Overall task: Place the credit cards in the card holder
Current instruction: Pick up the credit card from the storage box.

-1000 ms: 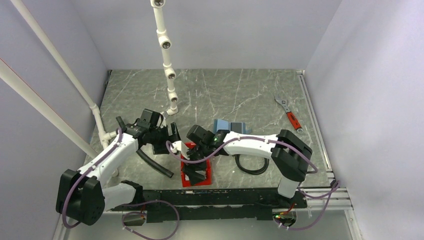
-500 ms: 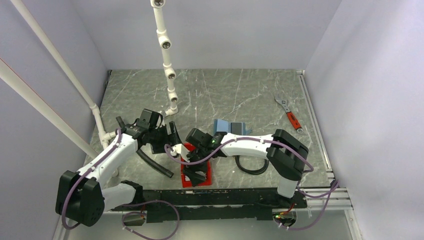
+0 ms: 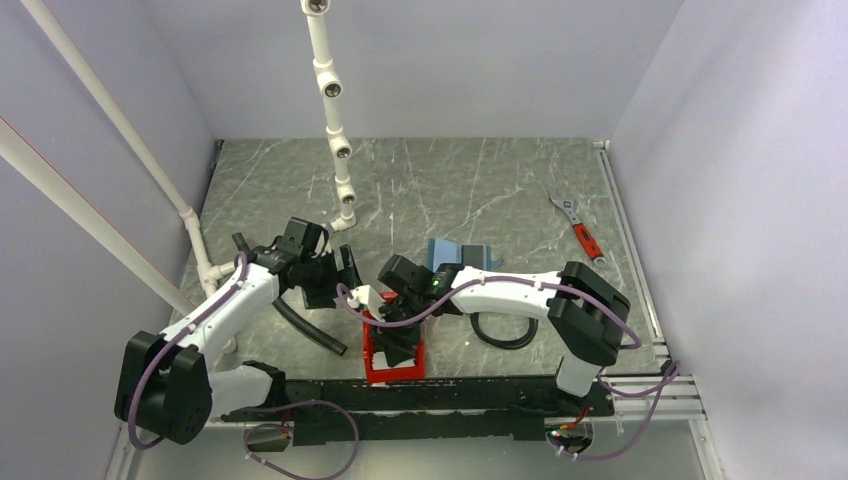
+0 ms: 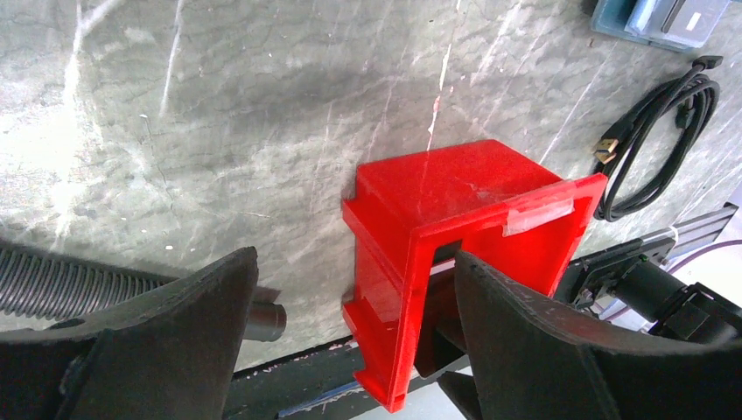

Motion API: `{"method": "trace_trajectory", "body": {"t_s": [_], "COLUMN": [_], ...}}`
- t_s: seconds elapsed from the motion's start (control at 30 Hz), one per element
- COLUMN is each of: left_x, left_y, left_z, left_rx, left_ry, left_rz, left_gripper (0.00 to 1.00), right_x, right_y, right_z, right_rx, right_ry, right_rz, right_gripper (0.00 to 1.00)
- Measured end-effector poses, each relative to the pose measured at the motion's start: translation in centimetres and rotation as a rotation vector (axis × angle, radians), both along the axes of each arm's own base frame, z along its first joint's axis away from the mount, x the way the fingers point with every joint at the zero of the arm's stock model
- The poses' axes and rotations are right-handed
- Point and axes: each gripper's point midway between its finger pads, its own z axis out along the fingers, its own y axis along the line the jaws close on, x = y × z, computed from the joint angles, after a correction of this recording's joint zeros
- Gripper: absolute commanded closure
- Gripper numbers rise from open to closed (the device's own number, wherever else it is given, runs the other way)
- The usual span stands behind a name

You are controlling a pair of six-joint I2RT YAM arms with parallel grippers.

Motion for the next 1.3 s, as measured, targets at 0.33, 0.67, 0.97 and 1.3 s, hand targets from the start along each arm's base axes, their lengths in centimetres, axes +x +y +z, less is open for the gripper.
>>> {"method": "trace_trajectory", "body": {"t_s": [0.33, 0.67, 0.97, 1.3], "left_x": [0.0, 0.1, 1.3, 5.6], "left_y": [0.0, 0.3, 0.1, -2.2], "left_z": [-0.3, -0.4, 1.5, 8.7], "left_rx": [0.006, 0.019, 0.019, -0.082], "left_ry": [0.009, 0.005, -0.033, -0.238], "left_rz": [0.001, 0.009, 0.015, -0.037], "left_gripper": [0.12, 0.12, 0.08, 0.08], "right_x": [-0.3, 0.8, 4.1, 20.3], "right_y": [-0.3, -0.7, -0.1, -11.6], "right_z": [0.5, 2.7, 8.1, 17.1], "right_rx": [0.011, 0.090, 0.227, 0.431], "right_ry": [0.017, -0.094, -0.277, -0.336], "right_rz": [-0.004, -0.057, -0.267, -1.037], "right_gripper": [0.87, 1.00, 1.00, 1.00]}}
